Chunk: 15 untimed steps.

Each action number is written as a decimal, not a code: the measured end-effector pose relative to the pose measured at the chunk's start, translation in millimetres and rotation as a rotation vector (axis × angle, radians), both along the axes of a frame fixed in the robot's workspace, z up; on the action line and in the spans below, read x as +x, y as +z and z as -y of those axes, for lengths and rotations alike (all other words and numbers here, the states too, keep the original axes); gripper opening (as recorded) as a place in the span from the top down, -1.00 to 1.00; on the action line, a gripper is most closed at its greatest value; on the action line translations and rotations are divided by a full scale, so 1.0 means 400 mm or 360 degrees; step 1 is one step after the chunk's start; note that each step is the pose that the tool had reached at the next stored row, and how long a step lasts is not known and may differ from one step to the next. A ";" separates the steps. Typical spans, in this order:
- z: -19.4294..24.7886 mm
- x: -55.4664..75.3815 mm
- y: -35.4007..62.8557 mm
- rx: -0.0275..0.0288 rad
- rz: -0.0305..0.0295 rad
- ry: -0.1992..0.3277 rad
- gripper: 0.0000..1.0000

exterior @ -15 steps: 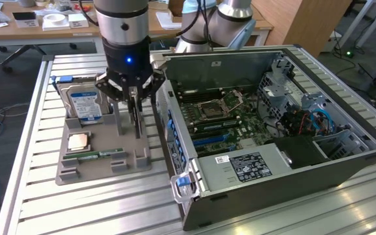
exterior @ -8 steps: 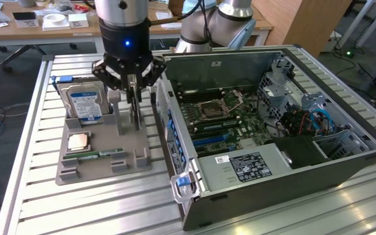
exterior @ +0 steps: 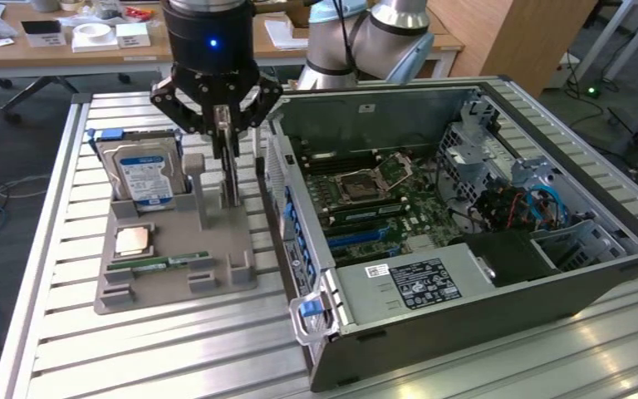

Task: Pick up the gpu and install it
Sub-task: 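Pick up the gpu and move the gpu toward the slot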

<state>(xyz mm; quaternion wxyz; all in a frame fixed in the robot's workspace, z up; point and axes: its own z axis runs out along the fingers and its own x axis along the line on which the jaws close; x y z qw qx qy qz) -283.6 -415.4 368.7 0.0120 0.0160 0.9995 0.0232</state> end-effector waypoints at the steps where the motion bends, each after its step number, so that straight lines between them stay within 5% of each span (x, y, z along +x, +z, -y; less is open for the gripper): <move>1: 0.000 0.000 0.008 0.00000 0.00000 0.0000 0.47; 15: 0.000 0.000 0.100 -0.00001 -0.00001 0.0000 0.47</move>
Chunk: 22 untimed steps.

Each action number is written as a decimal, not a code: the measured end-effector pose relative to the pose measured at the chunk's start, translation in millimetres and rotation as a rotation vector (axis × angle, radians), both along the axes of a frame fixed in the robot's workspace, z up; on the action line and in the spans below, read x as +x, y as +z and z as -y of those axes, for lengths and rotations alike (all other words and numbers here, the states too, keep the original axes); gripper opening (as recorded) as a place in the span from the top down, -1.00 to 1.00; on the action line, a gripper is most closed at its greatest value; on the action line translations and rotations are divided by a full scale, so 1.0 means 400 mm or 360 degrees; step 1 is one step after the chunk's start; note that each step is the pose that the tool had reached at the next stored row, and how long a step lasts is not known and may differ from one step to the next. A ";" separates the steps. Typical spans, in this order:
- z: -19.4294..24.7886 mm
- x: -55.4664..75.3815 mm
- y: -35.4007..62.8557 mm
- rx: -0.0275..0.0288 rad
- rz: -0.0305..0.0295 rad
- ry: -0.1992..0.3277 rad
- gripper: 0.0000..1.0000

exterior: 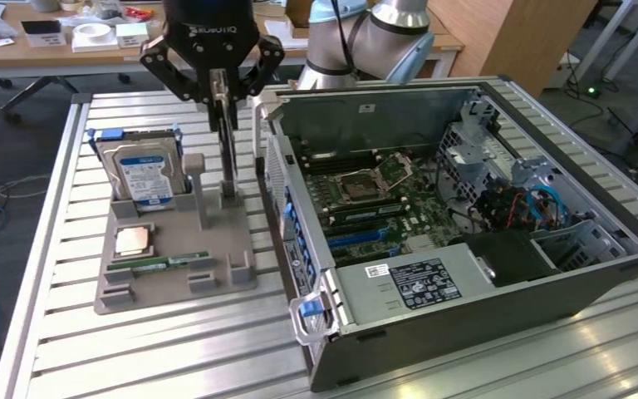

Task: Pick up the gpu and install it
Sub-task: 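Pick up the gpu and move the gpu toward the slot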

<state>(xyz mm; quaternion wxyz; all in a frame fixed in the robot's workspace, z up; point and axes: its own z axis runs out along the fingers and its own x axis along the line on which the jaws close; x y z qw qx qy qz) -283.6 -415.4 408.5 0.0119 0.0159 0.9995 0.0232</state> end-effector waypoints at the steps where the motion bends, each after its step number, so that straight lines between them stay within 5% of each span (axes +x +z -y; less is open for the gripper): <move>1: 0.000 0.000 0.003 0.00002 0.00001 0.0000 0.47; 11: 0.000 0.000 0.029 0.00001 0.00001 0.0000 0.47; 22: 0.000 0.005 0.029 0.00000 0.00000 0.0000 0.47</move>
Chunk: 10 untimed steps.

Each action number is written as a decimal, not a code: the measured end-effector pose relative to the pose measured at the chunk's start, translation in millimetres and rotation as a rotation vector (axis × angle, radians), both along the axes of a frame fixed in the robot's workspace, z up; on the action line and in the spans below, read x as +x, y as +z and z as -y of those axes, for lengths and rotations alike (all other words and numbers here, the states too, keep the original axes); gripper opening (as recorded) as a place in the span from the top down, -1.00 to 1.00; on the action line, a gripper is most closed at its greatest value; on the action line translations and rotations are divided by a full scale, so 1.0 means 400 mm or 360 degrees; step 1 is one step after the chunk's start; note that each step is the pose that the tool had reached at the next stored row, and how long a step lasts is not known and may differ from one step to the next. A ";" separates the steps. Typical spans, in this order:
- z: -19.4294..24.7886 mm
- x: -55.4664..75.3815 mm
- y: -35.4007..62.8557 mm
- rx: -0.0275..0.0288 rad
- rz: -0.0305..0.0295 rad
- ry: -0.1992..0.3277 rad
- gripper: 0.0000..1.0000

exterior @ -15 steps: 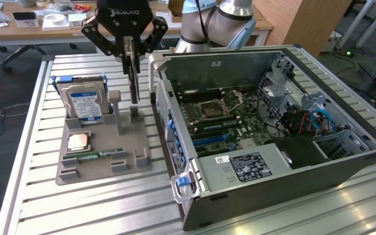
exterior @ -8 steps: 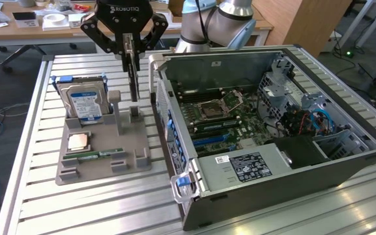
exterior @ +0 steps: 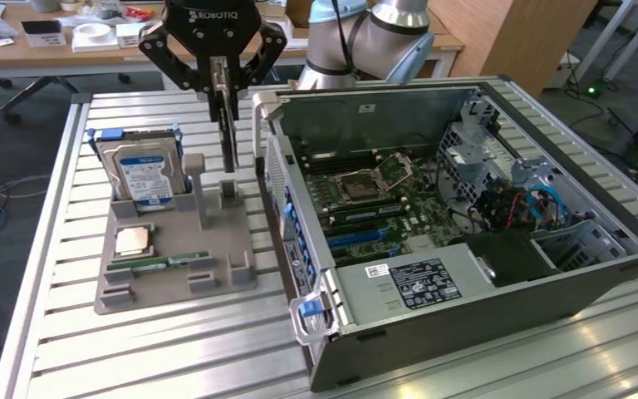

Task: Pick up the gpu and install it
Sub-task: 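Pick up the gpu and move the gpu toward the slot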

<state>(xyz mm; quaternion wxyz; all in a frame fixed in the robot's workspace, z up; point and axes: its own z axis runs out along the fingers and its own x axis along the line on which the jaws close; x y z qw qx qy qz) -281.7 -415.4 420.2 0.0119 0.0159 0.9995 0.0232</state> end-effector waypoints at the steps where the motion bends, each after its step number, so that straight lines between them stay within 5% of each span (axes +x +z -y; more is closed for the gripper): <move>1: 0.000 0.002 0.000 -0.00001 0.00000 0.0000 0.47; 10: 0.000 0.027 0.000 0.00001 0.00000 0.0000 0.47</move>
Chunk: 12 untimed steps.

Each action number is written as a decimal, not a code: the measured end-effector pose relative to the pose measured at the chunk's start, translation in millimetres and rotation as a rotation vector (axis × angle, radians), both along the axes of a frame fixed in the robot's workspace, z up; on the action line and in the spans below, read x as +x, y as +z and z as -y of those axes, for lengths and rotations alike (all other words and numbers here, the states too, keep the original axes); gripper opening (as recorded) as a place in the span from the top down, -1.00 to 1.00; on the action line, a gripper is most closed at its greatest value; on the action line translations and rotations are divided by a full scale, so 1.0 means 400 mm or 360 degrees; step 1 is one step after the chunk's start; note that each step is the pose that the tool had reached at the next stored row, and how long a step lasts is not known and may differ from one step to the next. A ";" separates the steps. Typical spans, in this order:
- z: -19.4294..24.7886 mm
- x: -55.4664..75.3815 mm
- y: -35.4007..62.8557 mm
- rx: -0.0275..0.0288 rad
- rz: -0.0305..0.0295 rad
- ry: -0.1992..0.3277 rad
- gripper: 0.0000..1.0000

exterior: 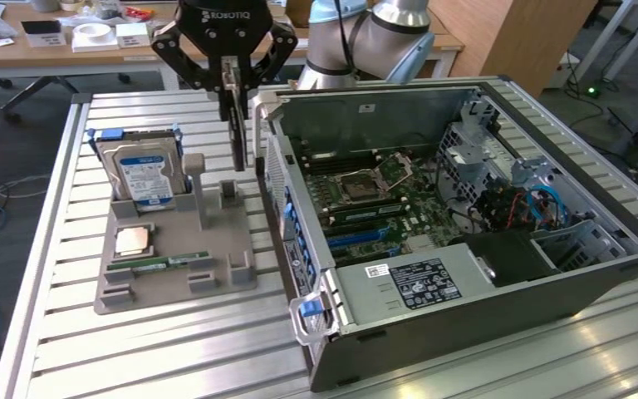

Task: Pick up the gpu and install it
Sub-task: 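Pick up the gpu and move the gpu toward the slot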

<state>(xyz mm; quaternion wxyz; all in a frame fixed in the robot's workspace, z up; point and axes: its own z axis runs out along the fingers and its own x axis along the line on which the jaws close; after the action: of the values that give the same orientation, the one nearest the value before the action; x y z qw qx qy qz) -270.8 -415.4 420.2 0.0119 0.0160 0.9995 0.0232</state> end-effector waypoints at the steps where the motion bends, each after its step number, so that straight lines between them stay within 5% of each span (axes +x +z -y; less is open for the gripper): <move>1: 0.000 0.004 0.000 0.00001 0.00001 0.0000 0.47; 12: 0.000 0.064 0.000 0.00001 0.00002 0.0000 0.47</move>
<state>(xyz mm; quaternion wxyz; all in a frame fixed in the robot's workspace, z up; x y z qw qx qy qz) -245.3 -415.4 420.1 0.0120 0.0159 0.9995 0.0232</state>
